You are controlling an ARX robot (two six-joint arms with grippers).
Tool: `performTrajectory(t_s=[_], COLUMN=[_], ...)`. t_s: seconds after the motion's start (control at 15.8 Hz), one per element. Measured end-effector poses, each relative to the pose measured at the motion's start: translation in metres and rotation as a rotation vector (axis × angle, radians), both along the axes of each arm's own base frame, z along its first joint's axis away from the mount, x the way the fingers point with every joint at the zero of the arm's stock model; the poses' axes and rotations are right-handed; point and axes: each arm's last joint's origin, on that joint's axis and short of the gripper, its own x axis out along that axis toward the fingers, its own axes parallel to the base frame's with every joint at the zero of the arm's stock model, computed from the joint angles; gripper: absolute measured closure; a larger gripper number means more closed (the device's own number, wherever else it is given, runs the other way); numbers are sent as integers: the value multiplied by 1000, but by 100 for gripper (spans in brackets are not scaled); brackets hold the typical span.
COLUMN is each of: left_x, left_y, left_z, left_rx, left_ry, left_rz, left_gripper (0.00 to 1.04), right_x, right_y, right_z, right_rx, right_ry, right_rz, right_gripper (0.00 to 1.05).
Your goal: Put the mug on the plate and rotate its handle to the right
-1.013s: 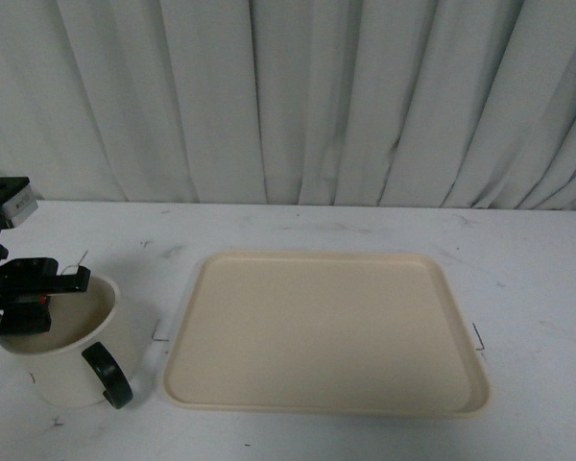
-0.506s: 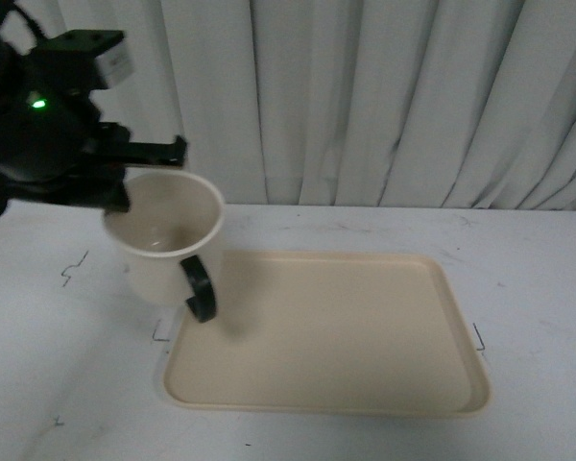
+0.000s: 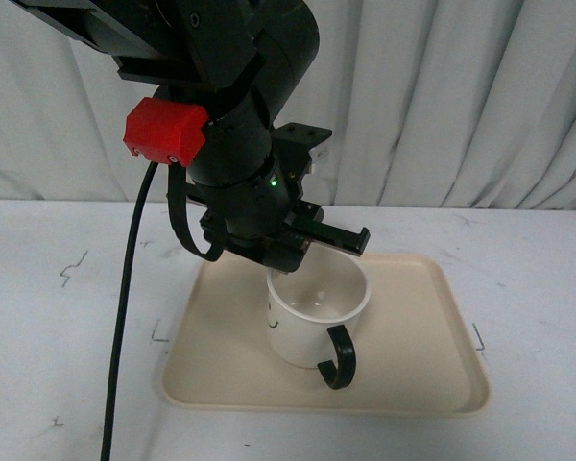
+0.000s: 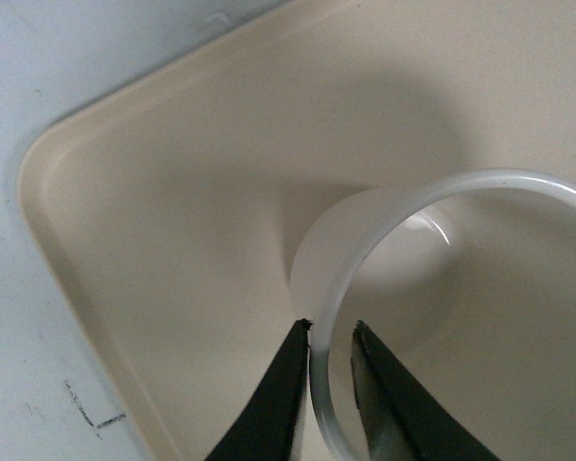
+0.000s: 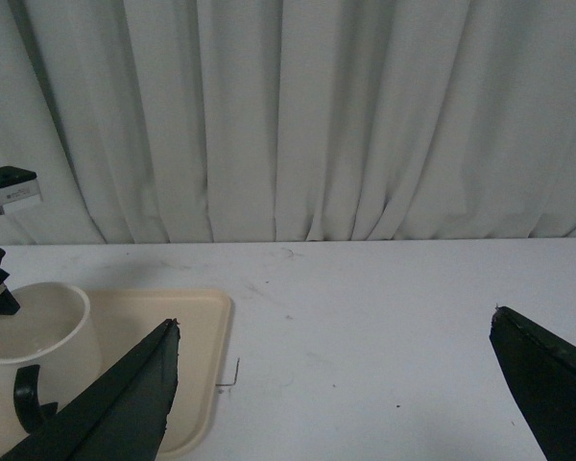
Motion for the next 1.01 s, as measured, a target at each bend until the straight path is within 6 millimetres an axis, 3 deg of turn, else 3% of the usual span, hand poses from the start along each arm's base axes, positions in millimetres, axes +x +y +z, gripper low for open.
performTrajectory(t_s=[0.57, 0.7, 0.76, 0.89, 0.95, 1.01], left_x=[0, -2, -8, -27, -31, -45], left_y=[1, 6, 11, 30, 38, 57], left_z=[3, 13, 32, 90, 116, 113], left_rx=[-1, -22, -70, -175, -234, -245], left_ry=[-6, -49, -130, -408, -754, -926], left_rz=[0, 7, 7, 49, 171, 303], left_gripper=[59, 46, 35, 14, 19, 30], right_x=[0, 0, 0, 0, 0, 0], right_y=[0, 0, 0, 0, 0, 0], right_z=[0, 0, 0, 0, 0, 0], right_rx=[0, 0, 0, 0, 0, 0], right_ry=[0, 0, 0, 0, -1, 0], right_rz=[0, 0, 0, 0, 1, 0], right_gripper=[6, 6, 6, 6, 6, 6])
